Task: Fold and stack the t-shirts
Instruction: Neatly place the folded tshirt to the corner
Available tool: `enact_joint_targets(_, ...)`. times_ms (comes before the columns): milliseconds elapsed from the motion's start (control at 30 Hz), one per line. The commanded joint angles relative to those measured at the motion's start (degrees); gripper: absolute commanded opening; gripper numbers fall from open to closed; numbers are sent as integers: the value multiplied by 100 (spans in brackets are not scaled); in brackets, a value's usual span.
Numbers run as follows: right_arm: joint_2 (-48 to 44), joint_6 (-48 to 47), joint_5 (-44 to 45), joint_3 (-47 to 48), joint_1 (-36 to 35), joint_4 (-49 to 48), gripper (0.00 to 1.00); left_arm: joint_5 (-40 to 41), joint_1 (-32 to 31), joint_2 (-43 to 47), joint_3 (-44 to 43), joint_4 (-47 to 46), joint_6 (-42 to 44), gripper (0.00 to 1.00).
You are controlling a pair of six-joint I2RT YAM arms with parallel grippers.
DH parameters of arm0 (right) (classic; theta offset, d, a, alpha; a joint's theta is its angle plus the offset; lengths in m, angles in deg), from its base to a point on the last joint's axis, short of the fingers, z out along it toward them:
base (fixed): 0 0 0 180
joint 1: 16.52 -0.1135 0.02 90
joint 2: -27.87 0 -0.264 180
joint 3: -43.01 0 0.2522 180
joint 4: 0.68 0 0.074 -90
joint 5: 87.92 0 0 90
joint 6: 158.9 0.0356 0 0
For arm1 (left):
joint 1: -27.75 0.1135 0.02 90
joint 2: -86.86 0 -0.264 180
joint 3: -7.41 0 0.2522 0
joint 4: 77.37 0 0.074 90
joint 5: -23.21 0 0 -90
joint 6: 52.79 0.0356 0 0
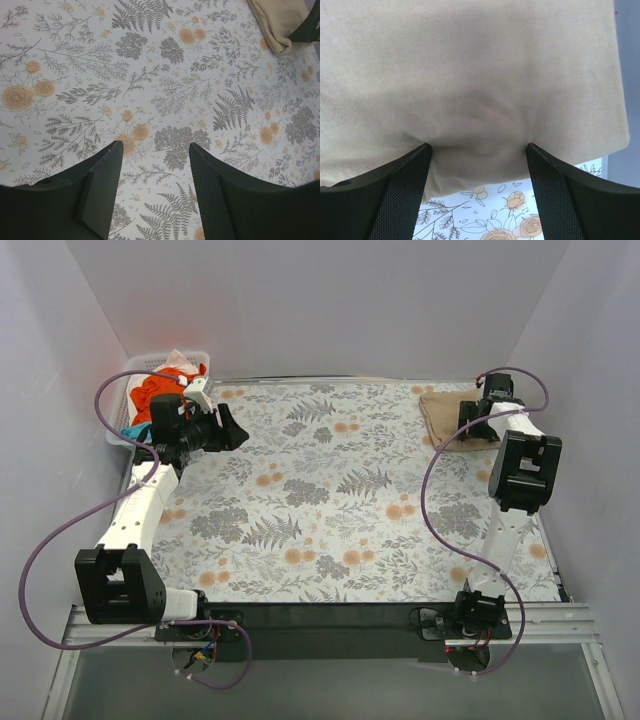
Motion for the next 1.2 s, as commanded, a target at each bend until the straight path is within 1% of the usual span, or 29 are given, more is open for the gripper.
enact_joint_targets(0, -177, 120, -163, -201, -16, 549, 70, -61, 16, 103, -130, 33, -10, 52)
enact_joint_targets(200, -537, -275, -489, 159, -139, 540, 71, -61, 16, 130, -243, 68, 25, 52)
enact_joint_targets(300, -739, -600, -690, 335, -262, 522, 71, -104, 16, 94, -349, 121, 34, 52)
enact_joint_targets(400, -819, -890, -709, 414, -472, 513, 71, -122, 7, 50, -446, 165, 43, 52)
enact_joint_targets(533, -574, -1049, -665, 564, -736, 531, 71, -140, 16, -2, -560, 209, 25, 52)
enact_joint_targets(733, -38, -997, -551, 993, -921, 540, 68, -131, 7, 24, -560, 235, 43, 52)
enact_joint_targets(800, 77, -909, -550, 1100, -921, 522, 67, -113, 7, 24, -569, 244, 69, 52)
enact_joint_targets(833, 217, -865, -507, 1222, -1087, 513, 66, -96, 7, -2, -595, 253, 78, 52)
enact_joint_targets(1000, 613, -663, -375, 1592, -1211, 496, 65, -113, 7, -29, -622, 262, 69, 52)
enact_joint_targets(1100, 824, -549, -138, 1759, -1273, 443, 65, -105, 16, 6, -587, 271, 78, 52)
enact_joint_targets(1167, 965, -365, 90, 1829, -1282, 399, 63, -87, 7, 15, -569, 271, 95, 52)
